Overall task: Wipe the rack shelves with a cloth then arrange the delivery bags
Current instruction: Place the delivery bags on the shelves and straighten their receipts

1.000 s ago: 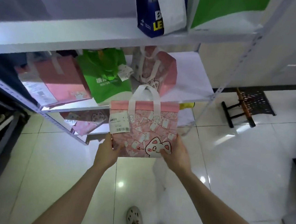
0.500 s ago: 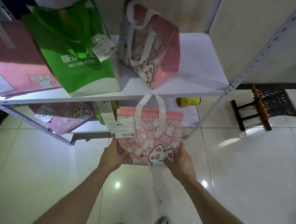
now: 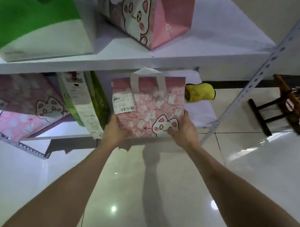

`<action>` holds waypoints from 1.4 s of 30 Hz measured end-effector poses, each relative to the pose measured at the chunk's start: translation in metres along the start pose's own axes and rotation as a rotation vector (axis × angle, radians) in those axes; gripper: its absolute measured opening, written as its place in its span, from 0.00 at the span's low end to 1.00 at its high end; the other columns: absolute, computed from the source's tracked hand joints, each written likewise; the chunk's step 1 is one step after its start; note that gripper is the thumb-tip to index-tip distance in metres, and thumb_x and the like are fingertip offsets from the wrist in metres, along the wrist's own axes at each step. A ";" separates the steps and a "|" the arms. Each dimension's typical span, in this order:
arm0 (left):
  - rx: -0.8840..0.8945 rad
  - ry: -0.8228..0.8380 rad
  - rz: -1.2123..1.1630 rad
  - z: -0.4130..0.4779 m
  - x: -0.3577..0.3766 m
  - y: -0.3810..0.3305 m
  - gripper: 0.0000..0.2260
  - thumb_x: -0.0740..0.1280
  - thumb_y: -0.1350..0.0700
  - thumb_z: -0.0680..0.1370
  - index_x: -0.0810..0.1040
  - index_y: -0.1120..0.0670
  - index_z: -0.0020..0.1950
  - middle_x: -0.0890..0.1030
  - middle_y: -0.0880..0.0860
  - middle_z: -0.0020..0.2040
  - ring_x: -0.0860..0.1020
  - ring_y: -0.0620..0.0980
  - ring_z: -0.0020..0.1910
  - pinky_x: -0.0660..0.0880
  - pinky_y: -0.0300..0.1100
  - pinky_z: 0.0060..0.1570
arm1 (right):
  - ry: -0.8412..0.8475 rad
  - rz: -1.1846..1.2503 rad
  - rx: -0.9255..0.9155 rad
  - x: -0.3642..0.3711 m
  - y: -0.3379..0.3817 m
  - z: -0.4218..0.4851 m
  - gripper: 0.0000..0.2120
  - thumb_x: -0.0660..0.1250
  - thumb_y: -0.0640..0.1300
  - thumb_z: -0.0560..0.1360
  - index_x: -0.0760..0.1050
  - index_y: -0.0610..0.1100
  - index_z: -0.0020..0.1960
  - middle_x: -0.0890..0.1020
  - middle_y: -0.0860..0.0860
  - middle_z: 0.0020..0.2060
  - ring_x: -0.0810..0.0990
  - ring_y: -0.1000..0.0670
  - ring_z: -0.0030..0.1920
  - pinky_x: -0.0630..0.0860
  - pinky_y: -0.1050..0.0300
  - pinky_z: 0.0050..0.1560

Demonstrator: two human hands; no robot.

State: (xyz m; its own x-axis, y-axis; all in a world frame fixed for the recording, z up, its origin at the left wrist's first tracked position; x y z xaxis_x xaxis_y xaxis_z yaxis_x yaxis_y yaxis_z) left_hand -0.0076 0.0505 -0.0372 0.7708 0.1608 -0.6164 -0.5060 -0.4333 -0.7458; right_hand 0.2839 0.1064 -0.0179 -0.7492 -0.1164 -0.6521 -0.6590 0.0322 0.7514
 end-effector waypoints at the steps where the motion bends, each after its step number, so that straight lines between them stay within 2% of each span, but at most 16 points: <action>1: 0.017 -0.015 -0.018 0.013 0.005 0.003 0.25 0.74 0.60 0.77 0.70 0.50 0.71 0.80 0.47 0.59 0.80 0.53 0.59 0.79 0.51 0.60 | -0.022 0.006 -0.021 0.005 -0.003 0.013 0.38 0.77 0.41 0.73 0.61 0.46 0.77 0.81 0.49 0.64 0.81 0.47 0.58 0.77 0.55 0.55; 4: 0.092 -0.079 -0.056 0.046 0.013 0.009 0.26 0.78 0.60 0.76 0.70 0.48 0.69 0.80 0.41 0.55 0.80 0.48 0.56 0.77 0.46 0.58 | -0.077 0.048 -0.088 0.022 -0.010 0.045 0.36 0.75 0.42 0.72 0.61 0.51 0.75 0.81 0.56 0.56 0.81 0.55 0.51 0.74 0.65 0.46; 6: 0.141 -0.111 -0.061 0.065 0.018 0.014 0.27 0.78 0.60 0.76 0.69 0.49 0.69 0.81 0.41 0.58 0.81 0.47 0.57 0.78 0.47 0.59 | -0.103 0.075 -0.117 0.033 -0.018 0.062 0.36 0.74 0.43 0.71 0.60 0.56 0.73 0.80 0.61 0.53 0.79 0.63 0.46 0.70 0.73 0.41; 7: 0.162 -0.120 -0.065 0.072 0.022 0.017 0.27 0.78 0.60 0.76 0.69 0.49 0.69 0.81 0.43 0.60 0.82 0.48 0.59 0.78 0.48 0.61 | -0.112 0.088 -0.118 0.038 -0.024 0.069 0.36 0.74 0.44 0.71 0.60 0.58 0.72 0.80 0.61 0.53 0.79 0.63 0.47 0.72 0.72 0.42; 10: 0.204 -0.165 -0.059 0.084 0.034 0.028 0.27 0.77 0.60 0.77 0.68 0.47 0.69 0.82 0.46 0.66 0.82 0.53 0.66 0.77 0.47 0.61 | -0.114 0.105 -0.105 0.056 -0.045 0.085 0.33 0.76 0.45 0.71 0.62 0.57 0.69 0.82 0.58 0.56 0.83 0.52 0.53 0.82 0.54 0.50; 15: 0.258 -0.199 -0.050 0.085 0.040 0.035 0.27 0.77 0.58 0.77 0.68 0.47 0.70 0.82 0.49 0.69 0.82 0.56 0.67 0.75 0.44 0.57 | -0.147 0.114 -0.119 0.067 -0.061 0.091 0.33 0.77 0.46 0.68 0.65 0.54 0.67 0.81 0.57 0.58 0.81 0.50 0.57 0.83 0.48 0.55; 18: 0.237 -0.160 -0.022 0.080 0.036 0.034 0.28 0.79 0.56 0.76 0.68 0.49 0.71 0.81 0.51 0.69 0.81 0.57 0.68 0.78 0.47 0.61 | -0.103 0.142 -0.086 0.066 -0.060 0.089 0.36 0.79 0.46 0.67 0.65 0.52 0.69 0.81 0.57 0.57 0.82 0.50 0.55 0.85 0.46 0.54; 22: 0.230 -0.103 0.035 0.067 0.025 0.028 0.32 0.81 0.52 0.75 0.69 0.52 0.74 0.82 0.52 0.69 0.82 0.56 0.66 0.82 0.60 0.63 | -0.058 0.152 -0.051 0.059 -0.059 0.080 0.38 0.82 0.45 0.66 0.67 0.49 0.70 0.80 0.59 0.54 0.82 0.51 0.56 0.80 0.55 0.52; 26: 0.263 -0.099 0.029 0.061 0.018 0.026 0.32 0.83 0.52 0.74 0.71 0.53 0.73 0.82 0.50 0.65 0.82 0.52 0.62 0.80 0.54 0.66 | -0.057 0.109 -0.064 0.050 -0.059 0.072 0.36 0.81 0.46 0.66 0.68 0.48 0.69 0.78 0.61 0.50 0.80 0.51 0.54 0.77 0.58 0.50; 29: 0.270 -0.105 0.016 0.061 0.016 0.032 0.33 0.83 0.49 0.73 0.72 0.53 0.72 0.82 0.48 0.62 0.81 0.49 0.59 0.79 0.49 0.64 | -0.075 0.075 -0.091 0.048 -0.058 0.066 0.30 0.81 0.46 0.67 0.69 0.52 0.63 0.77 0.65 0.47 0.78 0.54 0.49 0.71 0.69 0.41; 32: 0.244 -0.102 0.023 0.061 0.015 0.042 0.32 0.82 0.49 0.74 0.72 0.54 0.73 0.82 0.49 0.64 0.81 0.49 0.59 0.79 0.47 0.62 | -0.092 0.054 -0.058 0.047 -0.062 0.057 0.35 0.82 0.47 0.67 0.69 0.47 0.69 0.78 0.59 0.53 0.79 0.50 0.56 0.71 0.67 0.45; 34: 0.180 -0.074 0.025 0.054 0.013 0.050 0.32 0.81 0.50 0.76 0.71 0.53 0.75 0.81 0.52 0.68 0.81 0.52 0.62 0.79 0.48 0.61 | -0.073 0.001 0.014 0.044 -0.065 0.046 0.42 0.81 0.49 0.70 0.64 0.42 0.77 0.79 0.49 0.65 0.77 0.44 0.67 0.75 0.56 0.57; 36: 0.114 -0.027 0.043 0.040 0.008 0.056 0.33 0.80 0.48 0.76 0.70 0.52 0.76 0.80 0.51 0.69 0.81 0.52 0.63 0.80 0.51 0.63 | 0.001 -0.099 0.083 0.041 -0.062 0.031 0.48 0.80 0.51 0.72 0.57 0.40 0.82 0.72 0.42 0.75 0.72 0.40 0.74 0.74 0.48 0.68; 38: 0.057 0.022 0.055 0.021 -0.003 0.054 0.33 0.80 0.49 0.76 0.69 0.51 0.77 0.79 0.51 0.69 0.81 0.52 0.63 0.81 0.48 0.60 | 0.057 -0.141 0.116 0.033 -0.052 0.012 0.48 0.80 0.52 0.73 0.56 0.40 0.82 0.72 0.40 0.75 0.72 0.40 0.74 0.74 0.45 0.69; 40: 0.020 0.070 0.074 -0.001 -0.018 0.043 0.32 0.79 0.52 0.76 0.71 0.52 0.76 0.80 0.51 0.68 0.81 0.52 0.60 0.80 0.42 0.51 | 0.088 -0.134 0.132 0.025 -0.035 -0.009 0.45 0.79 0.51 0.73 0.59 0.40 0.81 0.74 0.41 0.73 0.74 0.40 0.72 0.76 0.45 0.66; 42: -0.003 0.087 0.067 -0.023 -0.039 0.023 0.29 0.79 0.54 0.75 0.73 0.52 0.74 0.80 0.50 0.64 0.82 0.51 0.57 0.81 0.44 0.50 | 0.117 -0.117 0.132 0.013 -0.011 -0.029 0.42 0.79 0.49 0.74 0.61 0.41 0.80 0.75 0.41 0.72 0.75 0.41 0.71 0.76 0.46 0.66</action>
State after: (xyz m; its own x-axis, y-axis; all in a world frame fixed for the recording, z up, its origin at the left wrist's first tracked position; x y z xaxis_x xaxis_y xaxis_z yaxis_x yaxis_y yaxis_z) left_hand -0.0407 0.0138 -0.0245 0.7664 0.0535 -0.6401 -0.5562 -0.4433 -0.7030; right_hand 0.2827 0.0761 -0.0318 -0.6591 -0.2410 -0.7124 -0.7500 0.1409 0.6462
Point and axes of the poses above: each hand's wrist, its own z-axis towards the middle knuckle, its own x-axis out of the palm, y = z × x, the point moved 8 cm from there along z, towards the middle knuckle
